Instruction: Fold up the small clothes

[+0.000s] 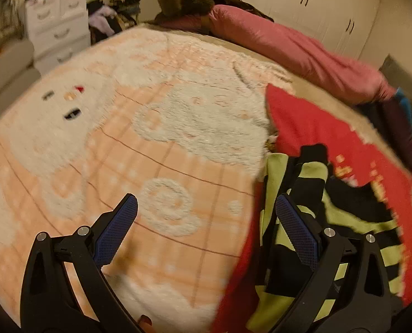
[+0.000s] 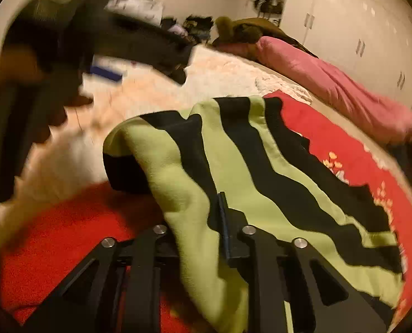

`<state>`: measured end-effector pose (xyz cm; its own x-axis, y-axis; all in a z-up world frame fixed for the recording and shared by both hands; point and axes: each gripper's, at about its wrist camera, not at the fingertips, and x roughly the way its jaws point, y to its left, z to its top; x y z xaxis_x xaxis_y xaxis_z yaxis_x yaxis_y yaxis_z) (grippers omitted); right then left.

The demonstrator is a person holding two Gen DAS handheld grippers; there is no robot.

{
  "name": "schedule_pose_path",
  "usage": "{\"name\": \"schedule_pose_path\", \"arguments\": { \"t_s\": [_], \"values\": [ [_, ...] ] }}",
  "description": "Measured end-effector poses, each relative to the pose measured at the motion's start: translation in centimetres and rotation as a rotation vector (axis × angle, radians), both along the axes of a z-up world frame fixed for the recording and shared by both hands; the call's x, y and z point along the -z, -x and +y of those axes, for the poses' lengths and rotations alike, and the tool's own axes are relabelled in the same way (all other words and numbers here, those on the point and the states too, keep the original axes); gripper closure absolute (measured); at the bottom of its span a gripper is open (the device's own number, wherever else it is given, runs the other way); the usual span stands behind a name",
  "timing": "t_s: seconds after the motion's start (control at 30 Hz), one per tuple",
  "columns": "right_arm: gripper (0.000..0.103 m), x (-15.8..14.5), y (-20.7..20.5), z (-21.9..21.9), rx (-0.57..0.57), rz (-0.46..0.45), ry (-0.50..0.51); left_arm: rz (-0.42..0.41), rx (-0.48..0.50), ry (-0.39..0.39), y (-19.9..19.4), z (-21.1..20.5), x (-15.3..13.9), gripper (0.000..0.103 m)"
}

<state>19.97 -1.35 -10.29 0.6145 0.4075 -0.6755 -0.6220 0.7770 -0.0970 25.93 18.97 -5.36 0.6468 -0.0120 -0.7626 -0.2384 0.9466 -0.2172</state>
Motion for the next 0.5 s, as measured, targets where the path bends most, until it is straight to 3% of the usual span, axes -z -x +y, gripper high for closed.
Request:
{"name": "schedule_pose_path", "arguments": {
  "t_s": [0.1, 0.23, 0.3, 0.37, 0.5],
  "values": [
    [0.088, -1.1, 0.0, -1.4, -0.017, 0.001, -0.056, 0.002, 0.02, 0.129, 0.0, 0.2, 0.3, 0.01],
    [0.089, -1.5, 0.3, -2.1, -0.027, 0.007, -0.093, -0.005, 0.082, 0.246, -0.1, -1.1, 0.5, 0.01],
    [0.089, -1.6, 0.5, -2.1, -0.033, 0.002, -0.093, -0.008, 0.125, 0.396, -0.3, -1.5, 1.1, 0.01],
    [0.089, -1.4, 0.6, -2.1, -0.042, 0.006, -0.097, 0.006, 0.137, 0.489, -0.6, -1.9, 1.8, 0.01],
    [0.089, -1.0, 0.9, -2.5, -0.054, 0.015, -0.109, 0.059, 0.208, 0.458, -1.6, -4.5, 2.4, 0.01]
  ]
}}
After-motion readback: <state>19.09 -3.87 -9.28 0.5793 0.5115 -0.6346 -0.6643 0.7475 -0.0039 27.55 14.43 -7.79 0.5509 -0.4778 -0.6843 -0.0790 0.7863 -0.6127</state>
